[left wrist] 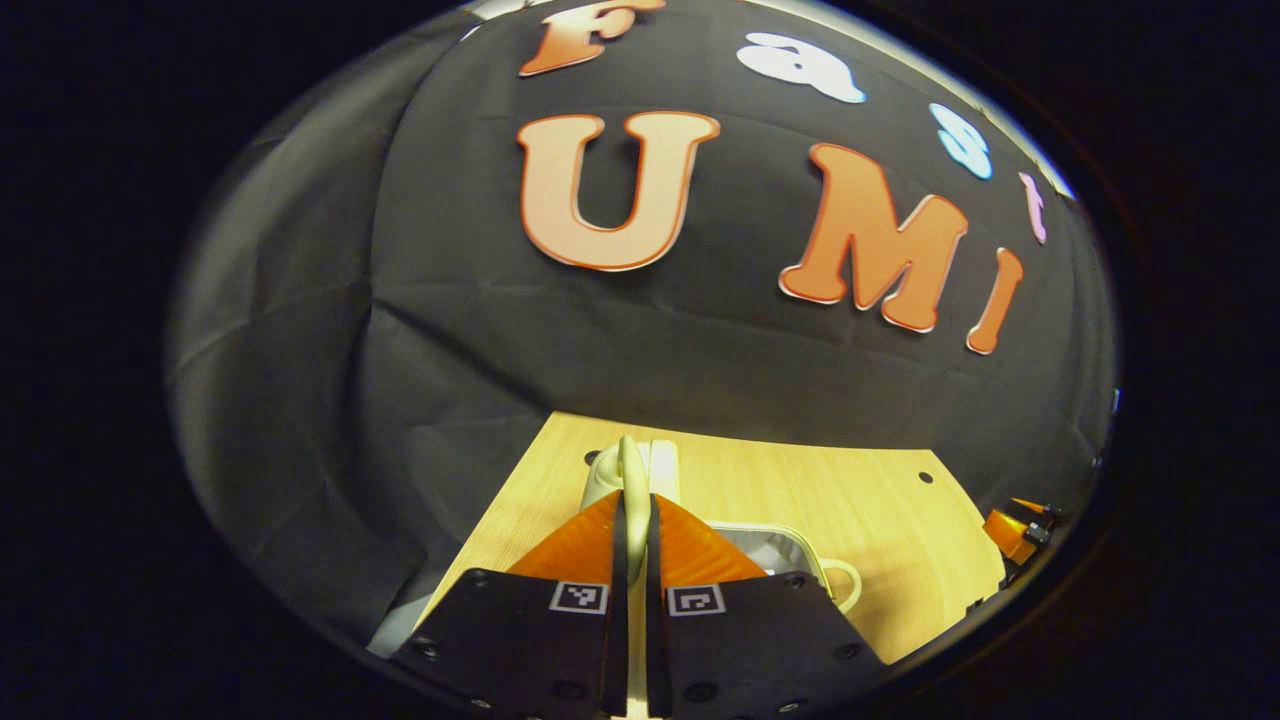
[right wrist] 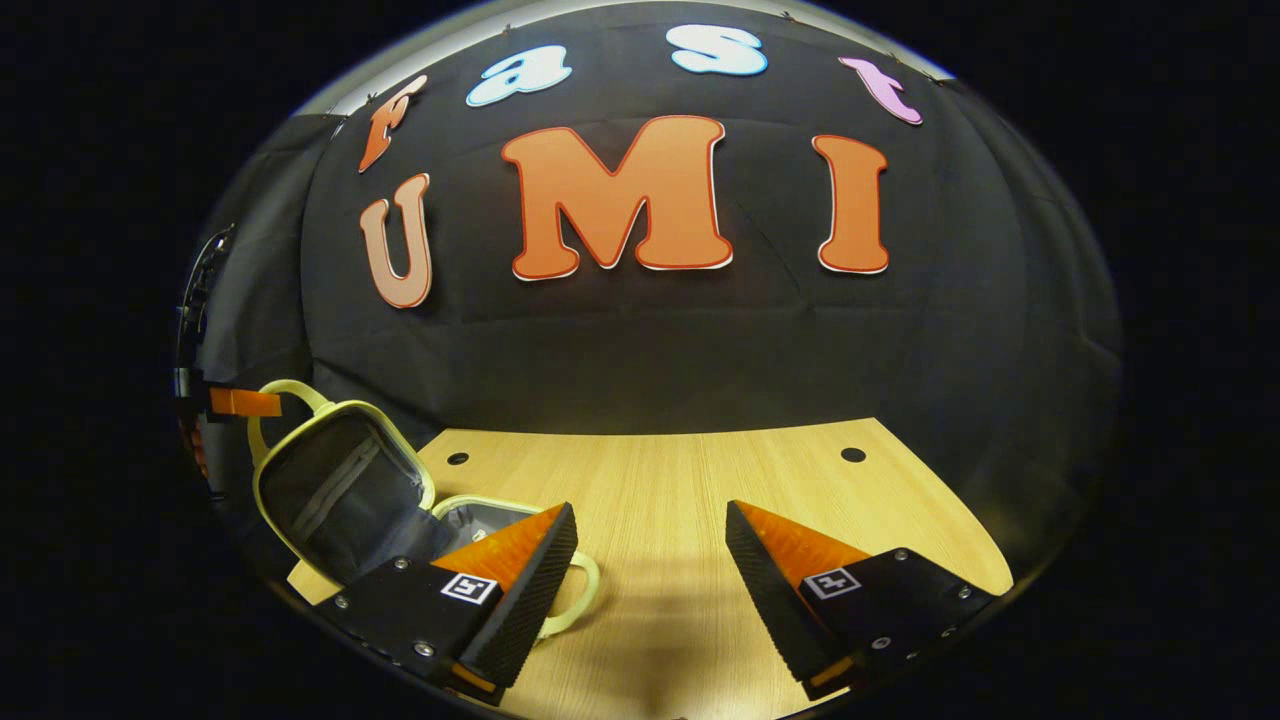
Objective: First open the suitcase, pack the skin care products into it, and then close the suitcase.
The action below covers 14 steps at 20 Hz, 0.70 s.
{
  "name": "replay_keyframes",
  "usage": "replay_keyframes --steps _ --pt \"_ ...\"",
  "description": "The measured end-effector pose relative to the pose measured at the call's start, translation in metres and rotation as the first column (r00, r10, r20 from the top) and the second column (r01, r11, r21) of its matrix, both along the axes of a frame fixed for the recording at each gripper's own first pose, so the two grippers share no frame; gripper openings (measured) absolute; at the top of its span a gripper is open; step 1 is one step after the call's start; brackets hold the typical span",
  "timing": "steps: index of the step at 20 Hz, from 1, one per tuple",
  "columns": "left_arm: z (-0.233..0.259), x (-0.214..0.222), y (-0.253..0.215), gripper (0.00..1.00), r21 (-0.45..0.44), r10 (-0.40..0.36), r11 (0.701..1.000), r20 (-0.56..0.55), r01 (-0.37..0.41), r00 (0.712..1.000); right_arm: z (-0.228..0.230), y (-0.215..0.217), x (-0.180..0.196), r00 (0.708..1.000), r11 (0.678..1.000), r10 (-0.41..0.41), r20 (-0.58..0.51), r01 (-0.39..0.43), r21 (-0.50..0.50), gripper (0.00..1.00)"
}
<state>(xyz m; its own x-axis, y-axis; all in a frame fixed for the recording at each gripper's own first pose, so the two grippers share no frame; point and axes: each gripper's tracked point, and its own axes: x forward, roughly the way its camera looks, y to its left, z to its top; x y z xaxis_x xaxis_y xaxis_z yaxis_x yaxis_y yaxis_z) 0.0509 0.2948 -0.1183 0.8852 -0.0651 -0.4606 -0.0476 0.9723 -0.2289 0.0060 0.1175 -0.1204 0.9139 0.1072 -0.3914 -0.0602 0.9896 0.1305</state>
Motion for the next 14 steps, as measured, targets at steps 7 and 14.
replay_keyframes --steps 7,14 --pt "0.017 0.002 -0.102 0.07 0.031 -0.154 0.988 0.022 0.153 0.988 -0.009 -0.021 -0.015 1.0 1.0 -0.004 -0.016 0.004 0.01 0.96" --pt "0.0 -0.004 -0.177 0.08 -0.097 -0.253 0.963 -0.014 0.25 0.967 -0.013 -0.043 -0.022 1.0 1.0 -0.014 -0.024 0.015 0.009 0.96"
